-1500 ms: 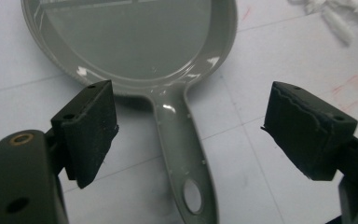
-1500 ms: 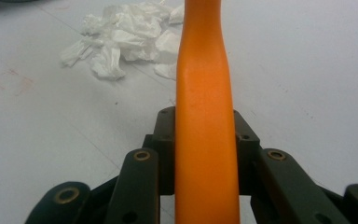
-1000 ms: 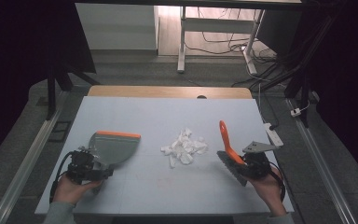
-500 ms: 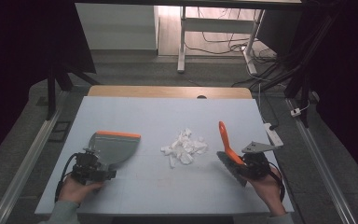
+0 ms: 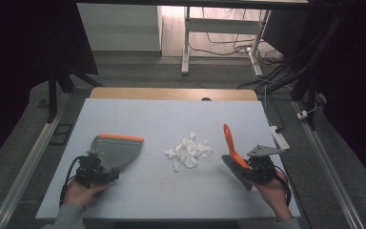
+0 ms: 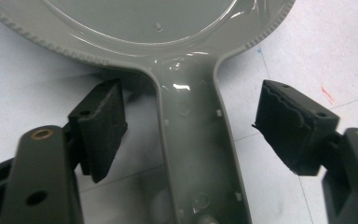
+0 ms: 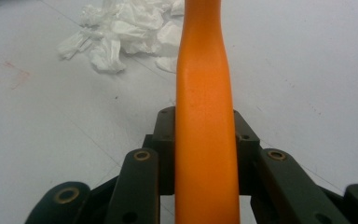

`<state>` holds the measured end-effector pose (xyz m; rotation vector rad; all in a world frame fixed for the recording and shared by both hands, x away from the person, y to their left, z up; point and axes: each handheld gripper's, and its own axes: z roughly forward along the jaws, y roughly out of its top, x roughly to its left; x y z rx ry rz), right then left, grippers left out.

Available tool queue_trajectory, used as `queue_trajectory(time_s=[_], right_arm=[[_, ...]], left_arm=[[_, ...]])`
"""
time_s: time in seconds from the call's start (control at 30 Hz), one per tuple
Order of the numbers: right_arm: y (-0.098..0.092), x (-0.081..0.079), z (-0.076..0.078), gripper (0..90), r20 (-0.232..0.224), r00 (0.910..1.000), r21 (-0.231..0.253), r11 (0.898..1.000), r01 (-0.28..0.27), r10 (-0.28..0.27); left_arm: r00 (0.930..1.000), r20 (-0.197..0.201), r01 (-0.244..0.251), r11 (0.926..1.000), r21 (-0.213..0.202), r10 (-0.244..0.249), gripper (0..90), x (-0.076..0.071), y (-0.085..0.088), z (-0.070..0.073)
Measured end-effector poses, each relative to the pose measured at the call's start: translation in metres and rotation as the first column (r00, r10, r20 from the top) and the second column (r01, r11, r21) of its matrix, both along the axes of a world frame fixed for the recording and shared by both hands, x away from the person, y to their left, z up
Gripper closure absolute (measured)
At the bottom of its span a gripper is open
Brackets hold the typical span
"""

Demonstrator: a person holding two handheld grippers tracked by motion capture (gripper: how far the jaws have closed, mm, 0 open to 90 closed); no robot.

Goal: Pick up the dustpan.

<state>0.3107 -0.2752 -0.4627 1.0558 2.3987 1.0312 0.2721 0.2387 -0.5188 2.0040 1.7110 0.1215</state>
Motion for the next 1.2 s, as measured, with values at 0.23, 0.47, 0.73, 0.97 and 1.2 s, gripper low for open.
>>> queue_trajectory(time_s=[0.23,0.47,0.73,0.97,1.2], right_arm=[[-0.0002,0.0001,-0.0002,70.5,0.001,1.0,-0.001,1.0,0.001,-0.001],[-0.0001,0.0001,-0.0002,70.5,0.001,1.0,-0.001,1.0,0.001,-0.001],[-0.0003,-0.0001,0.0003,70.5,0.005,1.0,-0.005,1.0,0.0,0.0],[-0.0007,0.0,0.0,70.5,0.004,1.0,-0.003,1.0,0.001,-0.001],[-0.0004,-0.0002,0.0,70.5,0.004,1.0,-0.004,1.0,0.002,-0.002]], left_arm=[[1.0,-0.009,-0.003,1.0,-0.001,0.003,34.7,0.002,-0.0016,-0.0028],[0.9998,-0.003,-0.021,0.9997,-0.011,0.021,44.2,0.0032,-0.0013,-0.0036],[0.9991,0.007,-0.042,0.9985,-0.033,0.043,52.7,0.004,0.0002,-0.0041],[0.9983,0.017,-0.055,0.9976,-0.042,0.055,56.2,0.0044,0.0007,-0.0049],[0.9974,0.022,-0.068,0.9966,-0.048,0.069,60.0,0.0041,0.0023,-0.0053]])
